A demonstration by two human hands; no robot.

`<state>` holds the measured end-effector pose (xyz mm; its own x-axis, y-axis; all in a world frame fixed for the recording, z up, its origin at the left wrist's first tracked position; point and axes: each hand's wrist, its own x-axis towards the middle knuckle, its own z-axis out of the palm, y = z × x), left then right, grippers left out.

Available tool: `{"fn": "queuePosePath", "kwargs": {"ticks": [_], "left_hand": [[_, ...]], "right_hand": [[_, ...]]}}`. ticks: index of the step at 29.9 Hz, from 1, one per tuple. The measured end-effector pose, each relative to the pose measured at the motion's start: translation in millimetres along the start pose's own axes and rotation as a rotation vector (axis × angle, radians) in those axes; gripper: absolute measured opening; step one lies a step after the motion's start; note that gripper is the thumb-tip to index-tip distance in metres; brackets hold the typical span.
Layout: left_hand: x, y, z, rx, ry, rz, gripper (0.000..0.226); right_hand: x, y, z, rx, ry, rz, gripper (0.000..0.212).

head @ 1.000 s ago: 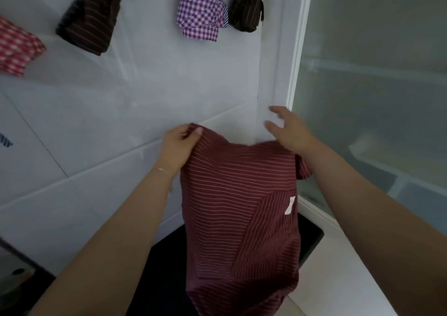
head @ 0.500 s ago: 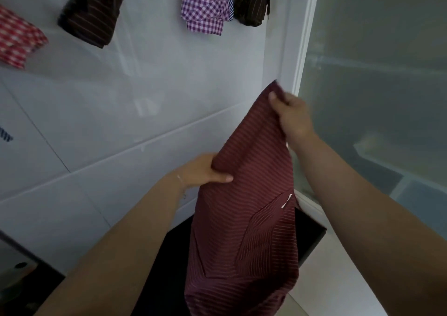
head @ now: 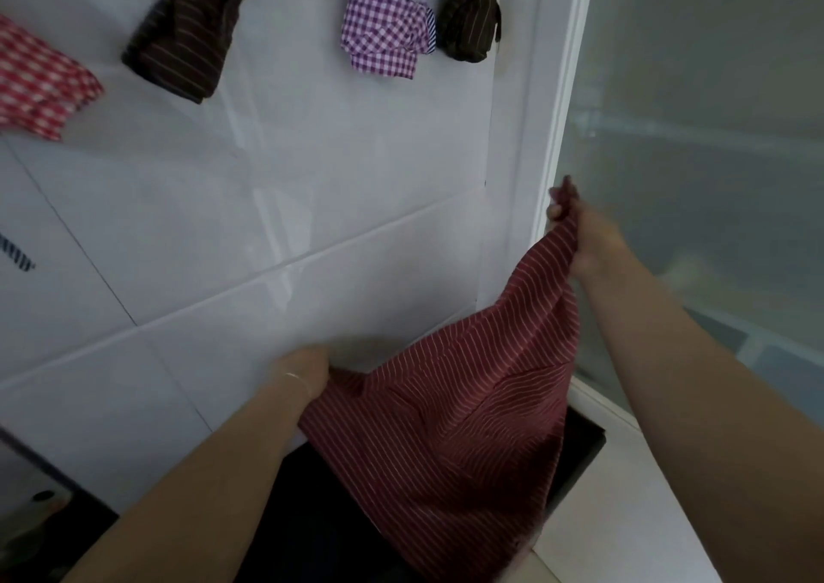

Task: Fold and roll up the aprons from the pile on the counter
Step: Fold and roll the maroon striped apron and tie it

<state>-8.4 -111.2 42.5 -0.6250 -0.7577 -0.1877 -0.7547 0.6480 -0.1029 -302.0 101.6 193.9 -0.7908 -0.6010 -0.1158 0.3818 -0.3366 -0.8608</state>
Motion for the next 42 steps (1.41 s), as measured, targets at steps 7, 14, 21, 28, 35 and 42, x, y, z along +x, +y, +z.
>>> {"fn": "queuePosePath", "kwargs": {"ticks": [7, 14, 21, 28, 35, 42], "left_hand": [[-10, 41, -64, 0.147, -0.297, 0.015, 0.040], [-4, 39, -71, 0.339, -0.050, 0.121, 0.021], [-1, 52, -80, -0.236, 0.705, 0.655, 0.023], [-40, 97, -129, -0.912, 0.684, 0.882, 0.035], [-62, 105, -168, -1.398, 0.158, 0.966, 0.038], [-49, 92, -187, -1.085, 0.428, 0.807, 0.058]], "right_hand": [[-21, 10, 8, -0.096, -0.487, 0.378, 0.017], [-33, 15, 12, -0.360, -0.412, 0.209, 0.012], [-42, 30, 15, -0.332, -0.305, 0.100, 0.009], [-60, 53, 16, -0.331, -0.521, 0.191, 0.018], [-69, 50, 20, -0.156, -0.613, 0.155, 0.028], [-72, 44, 35, -0.210, -0.441, -0.011, 0.013]]}}
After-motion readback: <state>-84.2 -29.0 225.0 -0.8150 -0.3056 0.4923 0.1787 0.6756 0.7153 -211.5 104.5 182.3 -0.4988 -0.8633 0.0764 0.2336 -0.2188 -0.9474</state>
